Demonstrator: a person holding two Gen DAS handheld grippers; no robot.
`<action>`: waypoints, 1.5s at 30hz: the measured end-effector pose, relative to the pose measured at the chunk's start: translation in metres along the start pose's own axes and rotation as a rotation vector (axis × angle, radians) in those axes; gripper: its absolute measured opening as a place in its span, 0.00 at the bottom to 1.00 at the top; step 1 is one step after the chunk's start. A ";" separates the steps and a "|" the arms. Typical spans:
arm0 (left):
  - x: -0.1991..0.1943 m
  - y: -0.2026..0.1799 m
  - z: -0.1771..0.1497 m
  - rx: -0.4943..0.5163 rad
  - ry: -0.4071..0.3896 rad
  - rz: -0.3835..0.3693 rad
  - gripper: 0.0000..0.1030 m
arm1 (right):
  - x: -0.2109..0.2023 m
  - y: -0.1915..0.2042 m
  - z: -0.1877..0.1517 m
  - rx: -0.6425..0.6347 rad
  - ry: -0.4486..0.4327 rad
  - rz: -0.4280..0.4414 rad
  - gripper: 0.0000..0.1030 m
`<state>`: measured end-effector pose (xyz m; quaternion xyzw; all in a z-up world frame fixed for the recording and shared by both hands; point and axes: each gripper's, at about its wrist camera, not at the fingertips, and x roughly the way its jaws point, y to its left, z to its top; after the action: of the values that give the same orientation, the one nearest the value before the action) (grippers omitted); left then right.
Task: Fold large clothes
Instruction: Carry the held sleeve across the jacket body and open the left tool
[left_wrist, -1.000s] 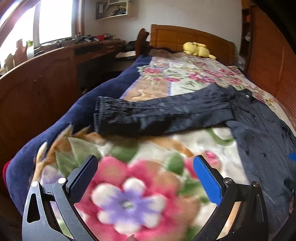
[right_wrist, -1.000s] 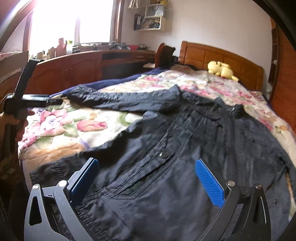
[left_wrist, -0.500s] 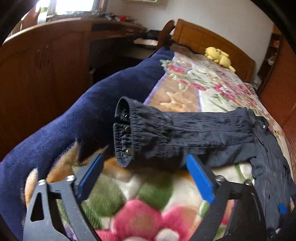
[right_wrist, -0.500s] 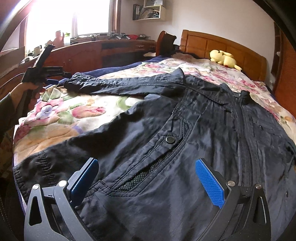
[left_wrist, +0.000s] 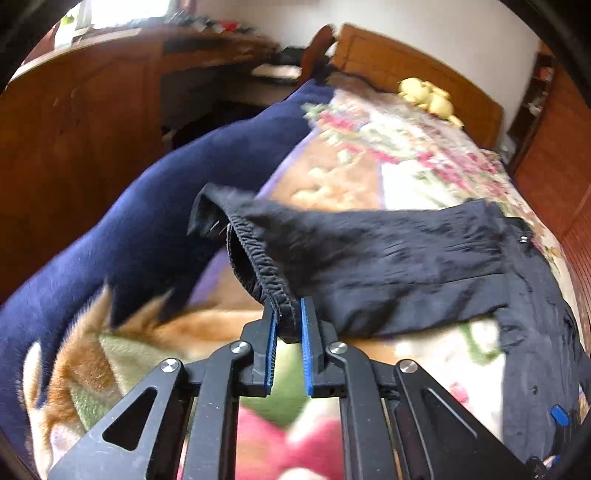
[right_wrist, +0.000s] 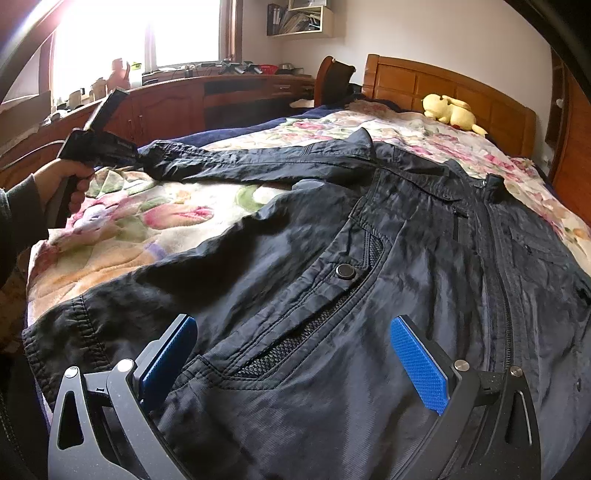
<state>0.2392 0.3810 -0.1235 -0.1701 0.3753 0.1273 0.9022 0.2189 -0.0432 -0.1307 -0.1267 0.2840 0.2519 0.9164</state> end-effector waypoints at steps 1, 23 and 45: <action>-0.010 -0.012 0.004 0.021 -0.021 -0.008 0.12 | 0.000 -0.001 0.000 0.004 -0.002 0.003 1.00; -0.115 -0.319 -0.013 0.524 -0.087 -0.332 0.12 | -0.136 -0.111 -0.049 0.187 -0.169 -0.185 1.00; -0.118 -0.253 -0.140 0.478 -0.029 -0.275 0.36 | -0.124 -0.126 -0.038 0.200 -0.102 -0.097 0.94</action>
<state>0.1598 0.0825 -0.0770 0.0000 0.3549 -0.0860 0.9309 0.1799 -0.2118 -0.0778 -0.0352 0.2541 0.1839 0.9489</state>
